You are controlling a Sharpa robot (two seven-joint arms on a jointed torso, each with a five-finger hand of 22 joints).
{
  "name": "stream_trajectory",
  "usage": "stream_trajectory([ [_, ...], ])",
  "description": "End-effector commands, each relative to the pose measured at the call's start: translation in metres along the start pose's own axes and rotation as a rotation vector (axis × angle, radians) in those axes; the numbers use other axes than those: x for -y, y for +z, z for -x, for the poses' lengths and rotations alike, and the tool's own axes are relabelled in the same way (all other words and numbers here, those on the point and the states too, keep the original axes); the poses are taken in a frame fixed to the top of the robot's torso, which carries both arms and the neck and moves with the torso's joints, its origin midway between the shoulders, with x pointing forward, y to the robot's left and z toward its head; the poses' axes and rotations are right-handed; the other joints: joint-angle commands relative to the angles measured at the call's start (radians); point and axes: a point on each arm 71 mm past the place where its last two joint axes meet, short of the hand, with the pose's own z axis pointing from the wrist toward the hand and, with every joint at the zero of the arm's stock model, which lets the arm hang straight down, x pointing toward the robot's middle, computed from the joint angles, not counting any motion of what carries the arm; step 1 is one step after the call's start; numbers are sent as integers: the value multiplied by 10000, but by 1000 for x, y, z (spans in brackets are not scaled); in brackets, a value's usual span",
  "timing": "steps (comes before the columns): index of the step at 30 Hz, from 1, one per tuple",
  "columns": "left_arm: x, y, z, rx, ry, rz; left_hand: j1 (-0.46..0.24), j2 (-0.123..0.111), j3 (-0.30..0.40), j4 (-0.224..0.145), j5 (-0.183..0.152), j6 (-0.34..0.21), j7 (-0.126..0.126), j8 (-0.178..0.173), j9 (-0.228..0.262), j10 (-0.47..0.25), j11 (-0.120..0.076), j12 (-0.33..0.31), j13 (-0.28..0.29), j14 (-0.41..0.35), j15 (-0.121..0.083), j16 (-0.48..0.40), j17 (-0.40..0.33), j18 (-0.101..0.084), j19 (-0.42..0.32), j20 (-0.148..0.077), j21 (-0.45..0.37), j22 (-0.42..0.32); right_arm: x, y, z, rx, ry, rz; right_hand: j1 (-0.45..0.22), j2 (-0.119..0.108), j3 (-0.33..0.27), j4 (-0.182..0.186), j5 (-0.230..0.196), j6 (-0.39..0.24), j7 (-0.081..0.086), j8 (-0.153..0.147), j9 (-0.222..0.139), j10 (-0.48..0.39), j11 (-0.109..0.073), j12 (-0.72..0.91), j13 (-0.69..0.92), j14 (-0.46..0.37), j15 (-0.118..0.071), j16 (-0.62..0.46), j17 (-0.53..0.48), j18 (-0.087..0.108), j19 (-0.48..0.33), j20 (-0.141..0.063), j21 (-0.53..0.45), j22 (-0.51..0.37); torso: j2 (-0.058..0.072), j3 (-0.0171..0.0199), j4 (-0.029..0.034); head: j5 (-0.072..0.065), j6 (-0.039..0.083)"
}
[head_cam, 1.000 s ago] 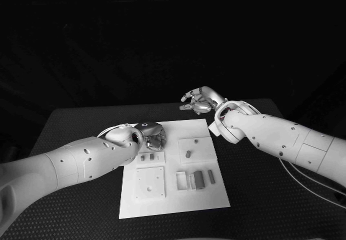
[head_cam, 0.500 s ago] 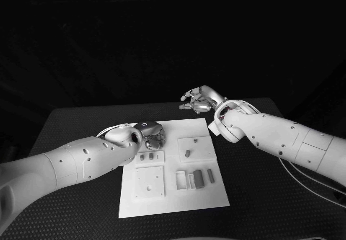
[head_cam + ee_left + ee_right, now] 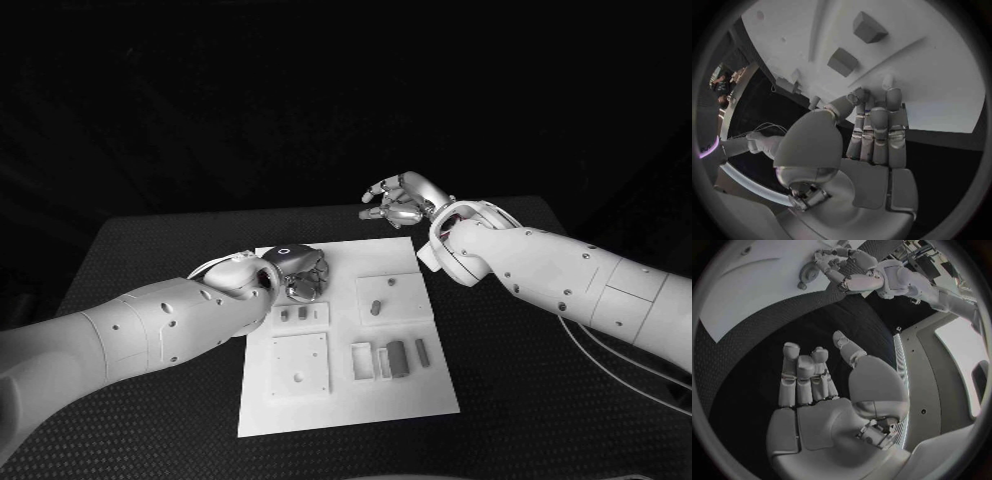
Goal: Assemble the parts on the task board
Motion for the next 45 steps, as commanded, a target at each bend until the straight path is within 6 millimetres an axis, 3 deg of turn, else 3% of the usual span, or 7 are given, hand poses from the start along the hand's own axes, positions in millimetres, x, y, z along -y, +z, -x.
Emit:
stream_trajectory([
  [1, -3, -4, -8, -166, -188, 91, 100, 48, 40, -1, 3, 61, 5, 54, 11, 203, 122, 112, 134, 53, -13, -26, -15, 438, -6, -61, 41, 224, -1, 0, -1, -73, -3, 114, -107, 4, -46, 27, -32, -49, 132, -57, -3, 16, 37, 59, -12, 75, -19, 36, -11, 132, 24, -18, -40, 102, 0, -5, 0, -8, 17],
  [11, -7, -11, 0, 122, -937, 128, 63, 58, 30, 8, 0, 84, -4, 66, 18, 236, 109, 110, 152, 71, -25, -39, -20, 426, 6, -74, 45, 218, -1, 0, -1, -67, -7, 108, -111, 6, -45, 25, -32, -47, 131, -58, -2, 17, 36, 62, -14, 77, -20, 37, -13, 131, 26, -19, -40, 103, -6, -4, 16, 0, 46],
  [16, -8, -13, 11, 410, -1203, 150, 53, 63, 29, 8, 0, 92, -7, 70, 20, 247, 104, 109, 159, 77, -31, -44, -22, 422, 10, -80, 45, 217, 0, 0, 0, -61, -13, 95, -113, 6, -44, 24, -32, -47, 131, -58, -2, 17, 36, 63, -15, 77, -20, 38, -13, 131, 26, -20, -40, 103, -4, -20, 23, -6, 53],
  [27, -18, -27, 36, 868, -1691, 306, 41, 68, 24, 5, -3, 114, -18, 82, 26, 275, 92, 108, 175, 91, -42, -55, -26, 416, 20, -93, 48, 215, 1, -1, 1, -55, -25, 71, -118, 6, -42, 23, -32, -47, 130, -59, -1, 17, 35, 66, -17, 79, -21, 40, -14, 131, 28, -21, -41, 104, -2, -7, 17, 47, 80],
  [38, -29, -37, 41, 619, -1594, 541, 41, 73, 24, 3, -4, 125, -24, 87, 29, 286, 86, 105, 182, 95, -48, -63, -29, 411, 22, -100, 48, 214, 2, -2, 3, -43, -40, 36, -120, 3, -40, 20, -32, -47, 130, -60, -1, 17, 35, 67, -20, 79, -21, 40, -16, 131, 29, -22, -41, 104, 2, 2, 11, 68, 64],
  [42, -31, -40, 40, 531, -1512, 579, 43, 88, 26, 4, -7, 131, -28, 91, 31, 294, 83, 103, 188, 98, -51, -68, -31, 408, 23, -104, 48, 213, 2, -2, 3, -42, -46, 24, -119, 3, -38, 19, -32, -46, 130, -60, -1, 17, 34, 68, -21, 79, -21, 40, -16, 131, 29, -23, -42, 105, 3, -21, 14, 43, 43],
  [45, -33, -42, 39, 471, -1479, 615, 43, 91, 25, 3, -7, 133, -29, 92, 32, 297, 82, 102, 190, 99, -52, -70, -31, 407, 24, -106, 48, 213, 2, -2, 3, -41, -47, 25, -118, 2, -37, 18, -32, -46, 130, -60, 0, 17, 34, 69, -21, 79, -22, 40, -17, 132, 30, -24, -42, 105, 0, -18, 18, 64, 42],
])
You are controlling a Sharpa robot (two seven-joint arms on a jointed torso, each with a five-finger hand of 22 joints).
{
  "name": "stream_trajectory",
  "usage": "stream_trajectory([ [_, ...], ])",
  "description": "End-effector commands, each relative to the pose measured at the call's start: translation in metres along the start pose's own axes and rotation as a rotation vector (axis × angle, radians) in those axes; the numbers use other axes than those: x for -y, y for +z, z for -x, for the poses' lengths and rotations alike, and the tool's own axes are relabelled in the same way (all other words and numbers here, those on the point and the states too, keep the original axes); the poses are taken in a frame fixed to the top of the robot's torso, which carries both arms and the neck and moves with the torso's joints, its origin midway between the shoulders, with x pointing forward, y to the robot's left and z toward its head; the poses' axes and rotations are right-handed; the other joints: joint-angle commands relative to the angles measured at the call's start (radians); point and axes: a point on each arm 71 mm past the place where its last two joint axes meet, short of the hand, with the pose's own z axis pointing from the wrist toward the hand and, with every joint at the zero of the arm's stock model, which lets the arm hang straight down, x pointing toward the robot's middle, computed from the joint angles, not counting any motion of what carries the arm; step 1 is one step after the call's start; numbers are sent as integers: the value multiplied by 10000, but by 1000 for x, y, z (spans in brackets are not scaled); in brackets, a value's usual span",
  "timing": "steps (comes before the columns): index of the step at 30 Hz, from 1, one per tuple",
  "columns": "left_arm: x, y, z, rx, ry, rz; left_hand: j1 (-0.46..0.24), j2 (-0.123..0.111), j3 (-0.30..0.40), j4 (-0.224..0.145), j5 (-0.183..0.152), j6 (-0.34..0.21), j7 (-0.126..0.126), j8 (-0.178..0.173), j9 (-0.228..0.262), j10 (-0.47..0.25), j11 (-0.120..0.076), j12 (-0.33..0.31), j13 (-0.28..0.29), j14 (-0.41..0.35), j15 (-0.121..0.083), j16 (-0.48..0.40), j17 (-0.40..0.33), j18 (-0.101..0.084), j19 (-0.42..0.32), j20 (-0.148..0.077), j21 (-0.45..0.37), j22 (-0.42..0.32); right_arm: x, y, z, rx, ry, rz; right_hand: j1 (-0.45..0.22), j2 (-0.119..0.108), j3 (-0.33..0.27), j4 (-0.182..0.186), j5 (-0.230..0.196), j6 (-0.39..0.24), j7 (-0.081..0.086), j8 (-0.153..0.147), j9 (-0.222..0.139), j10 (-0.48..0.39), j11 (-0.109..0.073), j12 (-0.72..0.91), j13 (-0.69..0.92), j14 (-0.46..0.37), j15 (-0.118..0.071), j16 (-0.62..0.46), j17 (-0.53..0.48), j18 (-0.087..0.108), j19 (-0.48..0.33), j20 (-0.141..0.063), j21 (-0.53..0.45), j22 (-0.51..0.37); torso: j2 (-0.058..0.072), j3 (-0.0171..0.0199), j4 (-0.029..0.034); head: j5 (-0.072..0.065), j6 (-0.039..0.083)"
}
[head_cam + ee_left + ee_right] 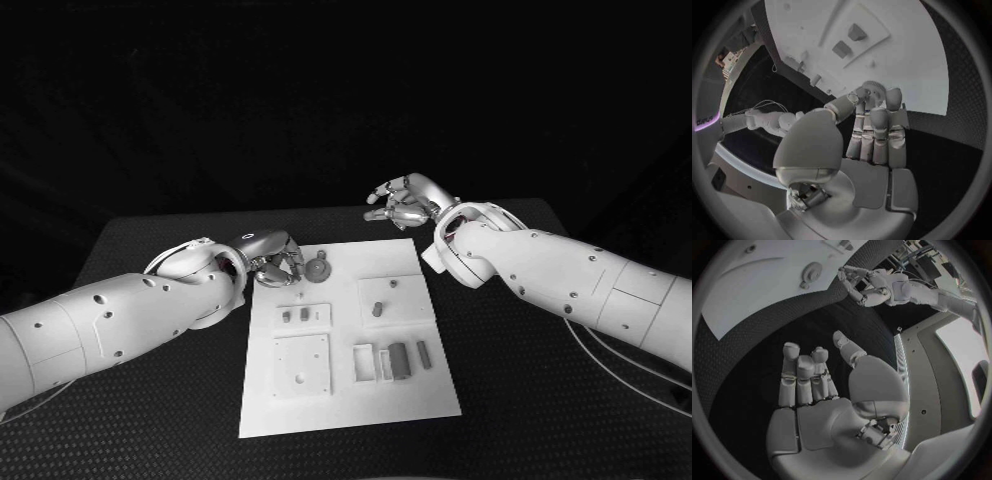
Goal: Assemble the parts on the task board
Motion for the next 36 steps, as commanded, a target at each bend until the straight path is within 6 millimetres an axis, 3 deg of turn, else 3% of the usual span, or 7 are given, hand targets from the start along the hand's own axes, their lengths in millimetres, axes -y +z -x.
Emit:
stream_trajectory([
  [1, 0, -1, -2, -262, 26, 28, -4, 92, 45, 18, 30, 98, 4, 43, 15, 241, 138, 101, 192, 64, -18, -70, -13, 439, 7, -49, 49, 214, -1, 0, -1, -86, -4, 92, -118, 3, -36, 17, -32, -63, 112, -60, 0, 16, 34, 69, -14, 61, -4, 43, -17, 132, 32, -56, -42, 105, -2, -3, 0, 15, -2],
  [11, -6, -5, -8, -372, 88, 111, -11, 99, 38, 20, 28, 103, 1, 46, 17, 250, 135, 97, 200, 71, -21, -74, -15, 434, 10, -55, 50, 214, -1, 0, 0, -70, -9, 64, -114, 7, -31, 16, -32, -62, 111, -61, 0, 16, 34, 70, -16, 61, -5, 43, -18, 132, 33, -58, -43, 105, -1, -12, 7, -7, 1],
  [21, -8, -7, -16, -786, 165, 165, -12, 105, 35, 18, 26, 106, -1, 47, 18, 255, 132, 92, 205, 75, -23, -79, -16, 429, 9, -59, 49, 214, 0, 0, 0, -77, -10, 63, -115, 7, -29, 16, -32, -64, 111, -62, 0, 16, 34, 72, -18, 61, -5, 43, -20, 132, 33, -58, -44, 106, 1, 2, -14, 7, -23],
  [36, -2, -4, -26, -897, 146, 7, -13, 116, 31, 17, 27, 104, -1, 45, 18, 257, 131, 81, 213, 73, -25, -89, -19, 421, 3, -64, 45, 212, -1, -1, 0, -75, -10, 66, -116, 9, -25, 16, -32, -65, 112, -64, 1, 15, 34, 74, -22, 62, -5, 44, -22, 132, 35, -59, -45, 107, 4, 8, -17, -17, 5],
])
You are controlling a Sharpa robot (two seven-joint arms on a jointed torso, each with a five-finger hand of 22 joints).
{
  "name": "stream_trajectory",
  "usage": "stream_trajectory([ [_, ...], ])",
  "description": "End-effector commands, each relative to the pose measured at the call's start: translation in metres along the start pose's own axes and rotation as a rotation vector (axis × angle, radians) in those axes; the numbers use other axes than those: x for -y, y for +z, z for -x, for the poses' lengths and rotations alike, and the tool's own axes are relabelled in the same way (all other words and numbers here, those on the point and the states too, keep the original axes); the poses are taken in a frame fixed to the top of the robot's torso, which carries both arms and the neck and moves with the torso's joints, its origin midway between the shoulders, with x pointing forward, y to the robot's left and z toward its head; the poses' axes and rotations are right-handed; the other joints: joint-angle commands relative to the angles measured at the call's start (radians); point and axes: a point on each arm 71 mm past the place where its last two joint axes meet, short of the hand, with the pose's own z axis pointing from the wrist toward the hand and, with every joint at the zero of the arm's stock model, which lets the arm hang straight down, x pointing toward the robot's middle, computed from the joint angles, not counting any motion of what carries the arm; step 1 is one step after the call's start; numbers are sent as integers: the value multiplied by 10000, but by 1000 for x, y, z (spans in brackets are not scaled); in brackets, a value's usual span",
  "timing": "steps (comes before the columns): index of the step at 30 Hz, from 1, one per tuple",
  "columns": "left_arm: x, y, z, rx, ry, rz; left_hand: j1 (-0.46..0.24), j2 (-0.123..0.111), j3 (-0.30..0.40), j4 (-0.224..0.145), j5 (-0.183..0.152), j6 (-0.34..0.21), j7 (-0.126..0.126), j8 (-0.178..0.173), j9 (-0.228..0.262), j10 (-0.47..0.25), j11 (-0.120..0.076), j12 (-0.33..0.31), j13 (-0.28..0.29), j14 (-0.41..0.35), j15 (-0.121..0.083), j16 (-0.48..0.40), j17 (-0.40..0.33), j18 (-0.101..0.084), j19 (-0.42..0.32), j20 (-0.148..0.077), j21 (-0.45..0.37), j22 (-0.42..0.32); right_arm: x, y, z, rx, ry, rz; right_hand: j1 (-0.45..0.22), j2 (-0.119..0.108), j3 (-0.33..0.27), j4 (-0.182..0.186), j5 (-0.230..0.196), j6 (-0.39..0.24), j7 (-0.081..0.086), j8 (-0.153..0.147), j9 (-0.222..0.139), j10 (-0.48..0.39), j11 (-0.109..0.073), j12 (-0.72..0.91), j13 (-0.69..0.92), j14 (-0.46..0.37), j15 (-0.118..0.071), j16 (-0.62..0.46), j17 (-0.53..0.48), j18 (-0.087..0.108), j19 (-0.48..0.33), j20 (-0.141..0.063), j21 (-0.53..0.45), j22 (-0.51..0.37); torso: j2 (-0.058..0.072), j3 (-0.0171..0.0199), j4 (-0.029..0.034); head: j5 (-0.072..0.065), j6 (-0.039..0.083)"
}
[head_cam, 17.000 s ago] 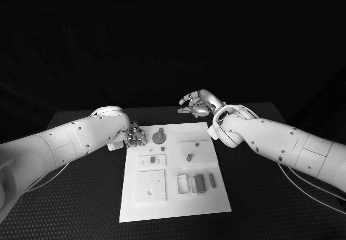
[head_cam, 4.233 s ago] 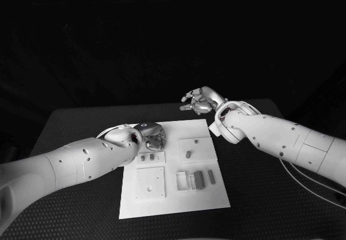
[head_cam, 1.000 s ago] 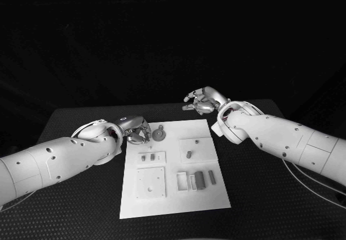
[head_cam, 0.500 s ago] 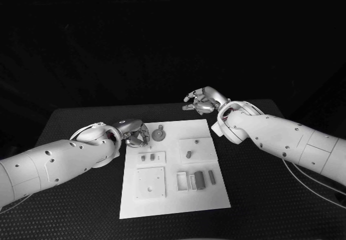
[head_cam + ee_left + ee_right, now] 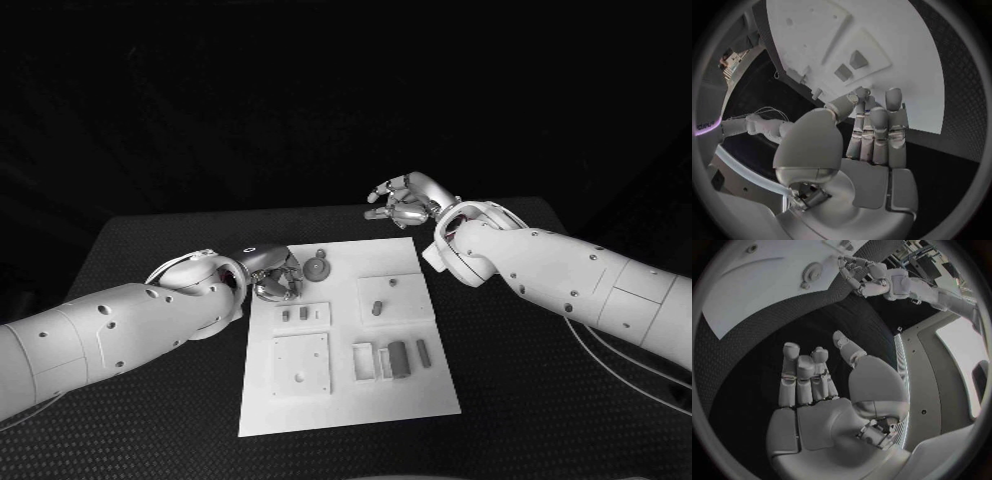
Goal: Assemble the parts on the task board
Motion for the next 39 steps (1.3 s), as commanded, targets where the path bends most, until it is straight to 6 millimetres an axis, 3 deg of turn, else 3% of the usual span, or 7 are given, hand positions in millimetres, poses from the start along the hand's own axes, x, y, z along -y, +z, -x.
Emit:
stream_trajectory([
  [1, 2, 1, -1, -82, 48, -103, -3, 123, 22, 7, 28, 33, 0, 57, 14, 235, 152, 77, 213, 54, -5, -52, -11, 425, -23, -54, 44, 212, -1, 0, -1, -83, -2, 83, -116, 9, -25, 16, -32, -45, 130, -64, 1, 15, 34, 35, -14, 80, -23, 44, -14, 131, 40, -65, -45, 107, 0, 4, -1, -13, 40],
  [39, -1, 7, -13, -971, 686, 254, 5, 144, 21, -1, 32, 26, 1, 52, 15, 235, 153, 51, 231, 45, -3, -64, -10, 409, -40, -64, 33, 211, -1, 0, -1, -89, -2, 85, -123, 5, -21, 16, -32, -43, 130, -65, 4, 14, 34, 41, -21, 82, -23, 46, -19, 131, 43, -66, -47, 109, 2, -4, 2, -61, -25],
])
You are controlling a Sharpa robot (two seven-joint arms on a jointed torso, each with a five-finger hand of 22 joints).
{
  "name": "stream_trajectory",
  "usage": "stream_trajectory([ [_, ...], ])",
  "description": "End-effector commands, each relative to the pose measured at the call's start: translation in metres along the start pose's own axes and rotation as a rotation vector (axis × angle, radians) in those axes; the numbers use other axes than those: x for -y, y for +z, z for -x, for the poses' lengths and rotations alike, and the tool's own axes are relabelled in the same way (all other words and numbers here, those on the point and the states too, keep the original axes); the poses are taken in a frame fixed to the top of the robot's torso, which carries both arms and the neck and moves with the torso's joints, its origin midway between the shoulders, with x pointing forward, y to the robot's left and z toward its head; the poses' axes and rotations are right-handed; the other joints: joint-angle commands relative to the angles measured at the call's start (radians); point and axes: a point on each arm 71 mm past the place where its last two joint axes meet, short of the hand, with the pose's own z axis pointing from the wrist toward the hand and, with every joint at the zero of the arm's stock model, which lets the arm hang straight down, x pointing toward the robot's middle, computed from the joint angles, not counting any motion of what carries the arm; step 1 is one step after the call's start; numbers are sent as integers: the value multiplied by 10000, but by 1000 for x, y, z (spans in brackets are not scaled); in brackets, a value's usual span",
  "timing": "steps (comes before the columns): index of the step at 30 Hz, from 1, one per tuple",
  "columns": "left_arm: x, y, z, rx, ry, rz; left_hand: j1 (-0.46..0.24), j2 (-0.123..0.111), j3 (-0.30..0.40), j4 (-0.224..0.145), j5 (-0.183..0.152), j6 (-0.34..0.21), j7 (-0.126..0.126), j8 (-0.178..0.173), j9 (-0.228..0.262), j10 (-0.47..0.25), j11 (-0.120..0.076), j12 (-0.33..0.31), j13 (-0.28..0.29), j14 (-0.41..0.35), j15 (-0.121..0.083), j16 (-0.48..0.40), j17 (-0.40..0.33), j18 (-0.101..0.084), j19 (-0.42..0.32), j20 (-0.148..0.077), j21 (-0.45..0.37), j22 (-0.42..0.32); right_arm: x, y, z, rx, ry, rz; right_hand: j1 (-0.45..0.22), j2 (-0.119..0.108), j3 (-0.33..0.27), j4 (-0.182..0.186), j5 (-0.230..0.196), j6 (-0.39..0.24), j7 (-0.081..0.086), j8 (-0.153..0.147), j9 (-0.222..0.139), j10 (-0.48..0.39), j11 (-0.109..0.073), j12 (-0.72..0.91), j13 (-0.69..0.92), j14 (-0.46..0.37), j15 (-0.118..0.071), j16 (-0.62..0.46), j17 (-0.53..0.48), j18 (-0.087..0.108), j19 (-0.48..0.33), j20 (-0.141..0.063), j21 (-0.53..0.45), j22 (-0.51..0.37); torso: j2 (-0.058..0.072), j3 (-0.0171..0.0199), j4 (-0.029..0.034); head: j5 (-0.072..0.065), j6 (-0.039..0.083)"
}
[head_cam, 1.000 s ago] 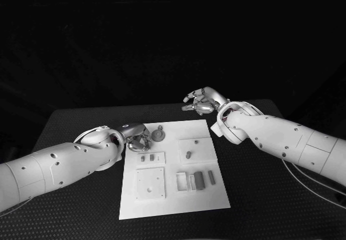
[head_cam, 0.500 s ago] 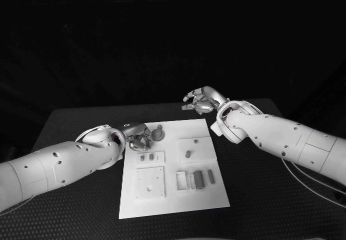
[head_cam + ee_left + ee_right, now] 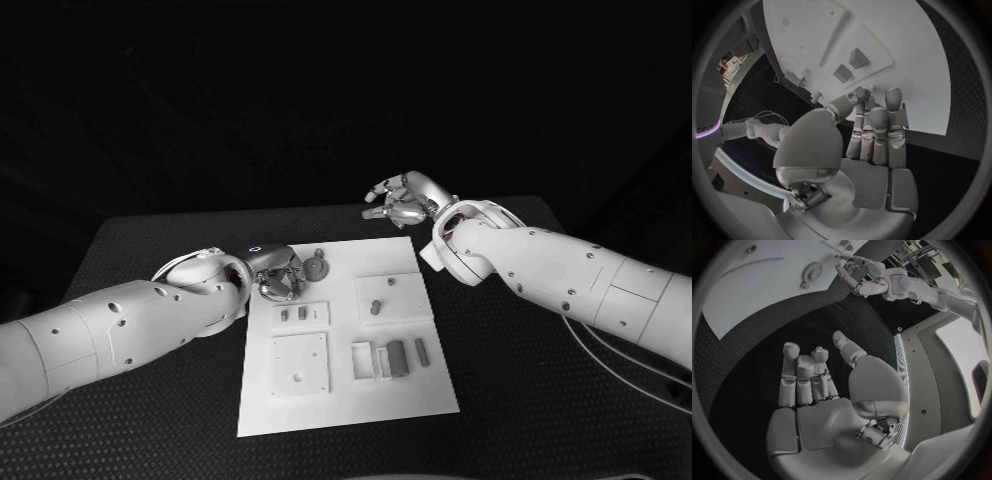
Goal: Assemble the parts on the task board
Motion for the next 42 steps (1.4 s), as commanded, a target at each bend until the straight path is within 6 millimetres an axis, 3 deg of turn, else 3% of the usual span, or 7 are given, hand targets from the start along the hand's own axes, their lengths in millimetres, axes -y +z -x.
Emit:
stream_trajectory([
  [1, -6, -2, -11, -719, 360, 318, 18, 109, 68, 17, 33, 36, 10, 60, 16, 216, 153, 29, 230, 32, 8, -64, -11, 458, -17, -44, 33, 211, -1, 0, -1, -85, -5, 81, -123, 5, -20, 16, -32, -61, 112, -66, 4, 14, 34, 41, -14, 57, 0, 46, -11, 131, 21, -46, -47, 109, 1, -1, 3, -2, -11],
  [14, -13, -4, -9, -608, 470, 466, 23, 108, 69, 15, 34, 39, 8, 62, 17, 219, 152, 29, 232, 33, 7, -63, -10, 458, -18, -46, 33, 211, -1, 0, -1, -88, -3, 86, -125, 6, -17, 15, -32, -59, 112, -66, 5, 14, 33, 45, -17, 58, 0, 48, -13, 131, 23, -47, -48, 110, -1, 6, 7, 3, -12],
  [42, -3, 0, -12, -823, 70, 308, 9, 126, 59, 27, 38, 55, 2, 69, 21, 244, 146, 27, 250, 42, 1, -53, 0, 449, -2, -53, 39, 213, -2, 0, -1, -95, 2, 91, -131, 6, -14, 16, -32, -59, 112, -69, 7, 13, 34, 49, -24, 59, 0, 49, -16, 131, 25, -48, -50, 112, 0, 11, -5, 13, -22],
])
